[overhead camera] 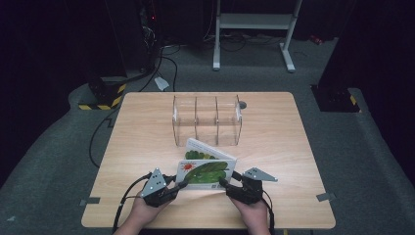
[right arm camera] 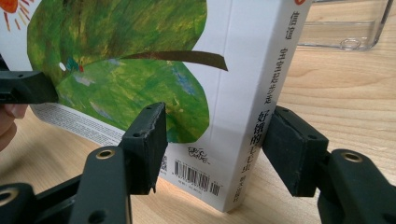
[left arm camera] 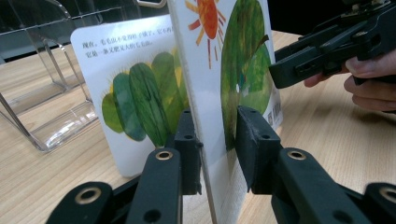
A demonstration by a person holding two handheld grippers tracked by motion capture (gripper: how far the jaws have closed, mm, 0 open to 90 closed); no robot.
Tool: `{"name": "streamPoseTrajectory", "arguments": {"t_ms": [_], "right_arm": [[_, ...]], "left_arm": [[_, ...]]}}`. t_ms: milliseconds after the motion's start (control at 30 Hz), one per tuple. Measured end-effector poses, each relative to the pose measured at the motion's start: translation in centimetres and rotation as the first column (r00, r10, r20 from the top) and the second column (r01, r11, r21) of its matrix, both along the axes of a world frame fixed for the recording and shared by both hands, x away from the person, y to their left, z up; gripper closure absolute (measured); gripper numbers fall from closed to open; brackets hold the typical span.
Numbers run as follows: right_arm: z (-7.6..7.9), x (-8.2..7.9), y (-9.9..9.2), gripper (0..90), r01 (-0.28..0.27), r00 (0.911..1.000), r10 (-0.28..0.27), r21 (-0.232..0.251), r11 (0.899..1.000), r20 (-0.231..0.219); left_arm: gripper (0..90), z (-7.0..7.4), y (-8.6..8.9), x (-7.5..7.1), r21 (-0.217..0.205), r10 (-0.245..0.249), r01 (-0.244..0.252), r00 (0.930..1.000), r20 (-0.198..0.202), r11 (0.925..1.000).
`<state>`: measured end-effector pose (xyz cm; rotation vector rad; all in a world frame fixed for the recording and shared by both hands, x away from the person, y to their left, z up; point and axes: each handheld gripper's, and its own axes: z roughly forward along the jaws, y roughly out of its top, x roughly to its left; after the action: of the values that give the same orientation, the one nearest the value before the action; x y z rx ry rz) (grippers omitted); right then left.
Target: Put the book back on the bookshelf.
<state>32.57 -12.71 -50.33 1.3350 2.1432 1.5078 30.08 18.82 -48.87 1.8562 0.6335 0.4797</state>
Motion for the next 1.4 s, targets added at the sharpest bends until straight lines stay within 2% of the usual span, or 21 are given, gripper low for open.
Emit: {"name": "streamPoseTrajectory", "arguments": {"t_ms": [267, 533, 667, 1167, 1400], "right_arm": [[0.3, -0.2, -0.2, 41.2, 0.018, 0.9996, -0.018, -0.008, 1.000, 0.022], [0.4, -0.3, -0.1, 41.3, 0.023, 0.9988, -0.022, -0.017, 1.000, 0.044], [0.5, -0.3, -0.2, 41.3, 0.027, 0.9982, -0.026, -0.022, 0.999, 0.055], [0.7, -0.6, -0.3, 41.5, 0.038, 0.9961, -0.035, -0.027, 0.999, 0.081], [0.9, -1.0, -0.2, 41.6, 0.038, 0.9943, -0.034, -0.035, 0.999, 0.101]], "left_arm": [[71.9, -0.6, -0.2, -0.1, 0.038, -0.010, 0.010, 0.9999, -0.008, 0.9992], [71.8, -0.9, -0.1, 0.0, 0.050, -0.006, 0.007, 0.9998, -0.019, 0.9987], [71.7, -1.1, -0.3, 0.1, 0.083, -0.005, 0.007, 0.9998, -0.018, 0.9965], [70.8, -1.7, -0.5, 0.3, 0.126, 0.013, -0.010, 0.9996, -0.024, 0.9920], [68.7, -2.1, -0.7, 0.4, 0.159, 0.036, -0.032, 0.9991, -0.024, 0.9868]]}}
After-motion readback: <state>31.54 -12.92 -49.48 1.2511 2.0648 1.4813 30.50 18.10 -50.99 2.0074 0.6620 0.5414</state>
